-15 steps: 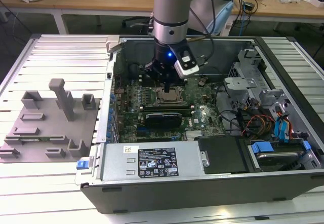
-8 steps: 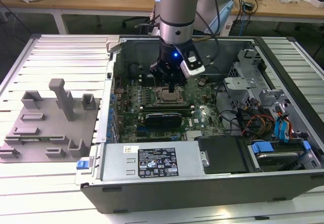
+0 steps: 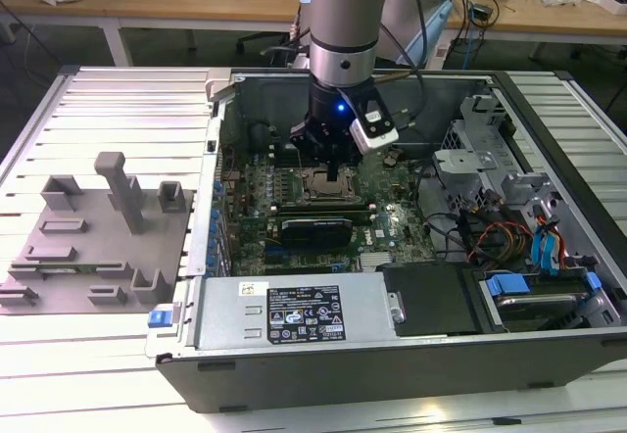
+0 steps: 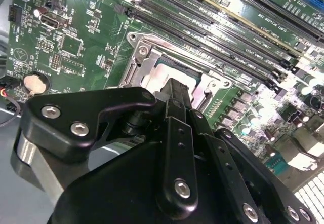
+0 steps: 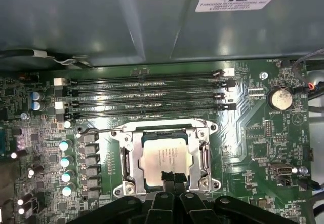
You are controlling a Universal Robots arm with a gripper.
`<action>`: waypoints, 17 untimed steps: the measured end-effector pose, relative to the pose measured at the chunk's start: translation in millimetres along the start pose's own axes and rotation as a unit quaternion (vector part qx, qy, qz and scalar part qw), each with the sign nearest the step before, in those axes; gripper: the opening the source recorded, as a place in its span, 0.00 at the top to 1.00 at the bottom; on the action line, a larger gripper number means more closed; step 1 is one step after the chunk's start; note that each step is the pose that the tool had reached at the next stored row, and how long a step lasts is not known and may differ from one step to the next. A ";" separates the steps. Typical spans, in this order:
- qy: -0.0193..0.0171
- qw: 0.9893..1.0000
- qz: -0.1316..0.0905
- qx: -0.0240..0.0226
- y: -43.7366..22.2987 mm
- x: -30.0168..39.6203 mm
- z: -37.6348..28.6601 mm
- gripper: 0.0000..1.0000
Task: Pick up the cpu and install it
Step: 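Close the cpu cover, then install the first cpu locking lever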
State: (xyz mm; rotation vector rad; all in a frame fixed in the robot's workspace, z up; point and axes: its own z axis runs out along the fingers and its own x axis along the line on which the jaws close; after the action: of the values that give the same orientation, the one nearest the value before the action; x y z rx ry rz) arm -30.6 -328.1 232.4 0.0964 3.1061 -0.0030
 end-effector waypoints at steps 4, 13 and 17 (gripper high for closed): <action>0.000 1.000 0.000 0.000 0.0 -0.2 -6.2 0.89; 0.000 1.000 0.000 0.000 0.0 -0.2 -7.1 0.89; 0.000 1.000 0.000 0.000 0.0 -0.2 -7.2 0.89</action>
State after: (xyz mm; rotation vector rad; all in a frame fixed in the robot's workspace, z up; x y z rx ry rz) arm -30.6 -328.1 239.6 0.0964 3.1060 -0.0028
